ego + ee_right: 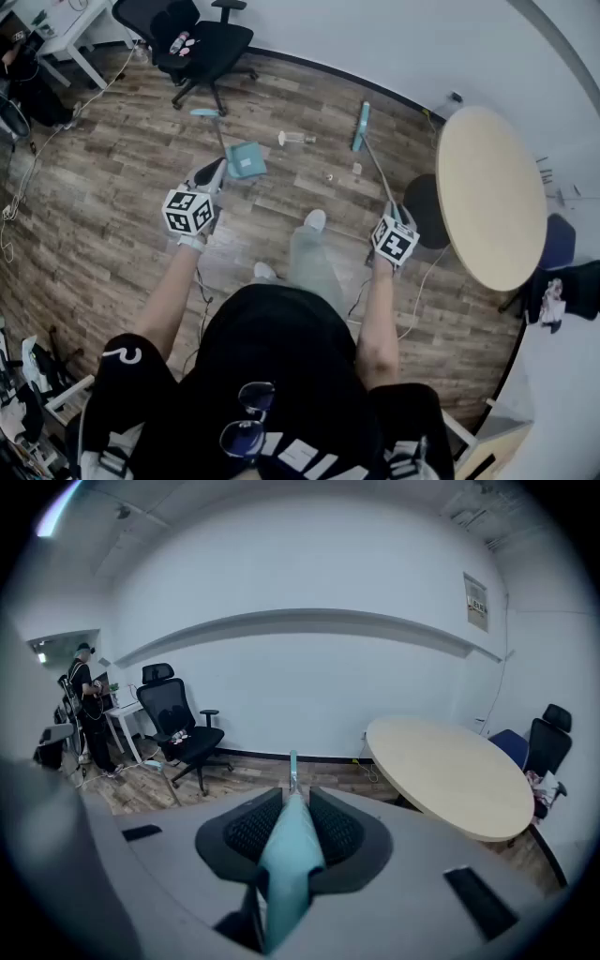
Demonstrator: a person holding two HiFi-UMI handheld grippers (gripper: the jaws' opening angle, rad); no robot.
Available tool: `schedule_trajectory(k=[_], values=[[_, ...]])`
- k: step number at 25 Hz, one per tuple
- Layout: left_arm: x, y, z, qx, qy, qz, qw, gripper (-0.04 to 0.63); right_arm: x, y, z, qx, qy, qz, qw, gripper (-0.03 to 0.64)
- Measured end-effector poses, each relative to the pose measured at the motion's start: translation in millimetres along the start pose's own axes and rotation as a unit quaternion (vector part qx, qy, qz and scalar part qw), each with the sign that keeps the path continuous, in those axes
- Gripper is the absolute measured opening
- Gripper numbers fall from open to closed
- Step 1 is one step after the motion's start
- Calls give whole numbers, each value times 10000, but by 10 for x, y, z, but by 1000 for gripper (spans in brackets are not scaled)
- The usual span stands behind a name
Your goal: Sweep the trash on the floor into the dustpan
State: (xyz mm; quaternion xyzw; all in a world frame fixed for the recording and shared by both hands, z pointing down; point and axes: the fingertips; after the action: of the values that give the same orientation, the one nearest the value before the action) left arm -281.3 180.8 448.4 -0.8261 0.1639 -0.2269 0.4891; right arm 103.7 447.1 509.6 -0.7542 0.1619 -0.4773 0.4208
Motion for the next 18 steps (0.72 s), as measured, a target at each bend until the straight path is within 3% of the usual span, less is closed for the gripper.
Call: schedule_trajectory(k=[10, 18], values=[[473, 164, -222, 58, 134, -57, 9999, -3, 516, 317, -94, -118, 56, 35, 9999, 84], [1370, 368, -508, 56, 268, -210, 9994, -3, 1413, 742, -130, -256, 199, -156, 9994, 84]])
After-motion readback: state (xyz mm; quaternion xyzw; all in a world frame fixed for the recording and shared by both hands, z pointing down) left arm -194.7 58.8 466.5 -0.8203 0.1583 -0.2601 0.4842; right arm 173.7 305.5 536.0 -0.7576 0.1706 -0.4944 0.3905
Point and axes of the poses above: the fingertips, and each gripper's own axes: x forward along the fingers, z to its right, y out of its top, and after that the axes turned 13 degrees about -x, right-handed
